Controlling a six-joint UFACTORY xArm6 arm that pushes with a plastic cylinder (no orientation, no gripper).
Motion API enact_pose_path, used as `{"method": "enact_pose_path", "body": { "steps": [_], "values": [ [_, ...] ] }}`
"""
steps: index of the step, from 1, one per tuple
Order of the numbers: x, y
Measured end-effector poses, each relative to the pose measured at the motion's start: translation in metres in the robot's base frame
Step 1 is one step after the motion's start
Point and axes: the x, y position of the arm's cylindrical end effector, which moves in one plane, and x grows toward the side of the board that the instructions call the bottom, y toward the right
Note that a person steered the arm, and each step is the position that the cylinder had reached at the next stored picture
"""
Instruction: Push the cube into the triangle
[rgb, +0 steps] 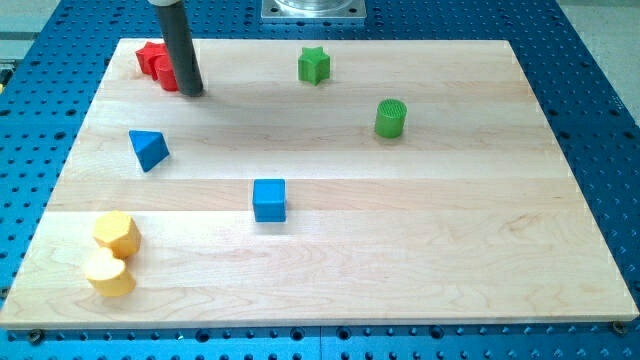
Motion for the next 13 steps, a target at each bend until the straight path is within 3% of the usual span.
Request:
{"method": "enact_pose_path", "body": {
  "steps": [1,2,4,5,6,7,9,13],
  "values": [
    [0.001,0.001],
    [0.037,0.059],
    [0.167,0.18],
    [0.224,0.173],
    [0.241,0.117],
    [0.225,0.106],
    [0.221,0.178],
    [0.163,0.045]
  ]
}}
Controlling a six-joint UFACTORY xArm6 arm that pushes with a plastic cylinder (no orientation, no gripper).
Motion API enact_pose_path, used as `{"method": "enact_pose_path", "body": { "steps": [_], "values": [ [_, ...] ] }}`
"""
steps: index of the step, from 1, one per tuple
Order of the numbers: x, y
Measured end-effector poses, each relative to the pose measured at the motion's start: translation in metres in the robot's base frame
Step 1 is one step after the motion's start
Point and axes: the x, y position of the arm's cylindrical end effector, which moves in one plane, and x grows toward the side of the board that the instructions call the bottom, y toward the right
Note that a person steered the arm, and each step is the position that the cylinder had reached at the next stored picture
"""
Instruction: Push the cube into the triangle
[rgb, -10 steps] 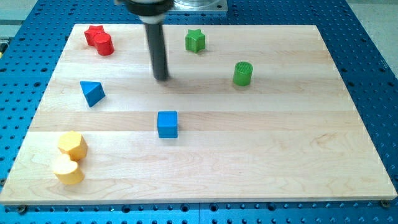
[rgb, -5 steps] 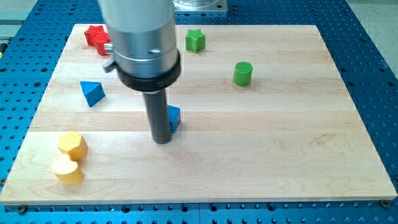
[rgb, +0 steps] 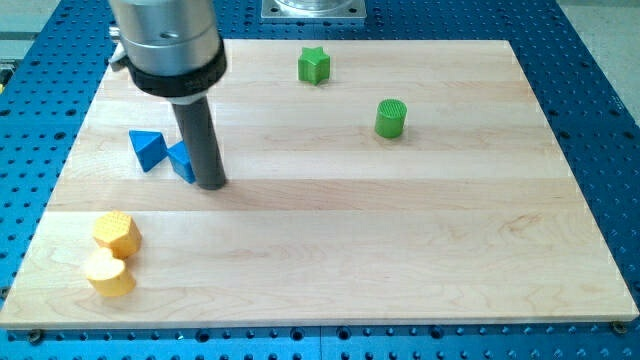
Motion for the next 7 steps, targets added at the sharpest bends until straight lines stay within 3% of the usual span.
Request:
{"method": "enact_pose_path", "body": {
  "steps": [2,3,4,6,7],
  "values": [
    [-0.014,-0.006],
    [-0.027,0.035],
    [-0.084,0.063],
    [-0.185,0.062],
    [-0.207,0.069]
  ]
}}
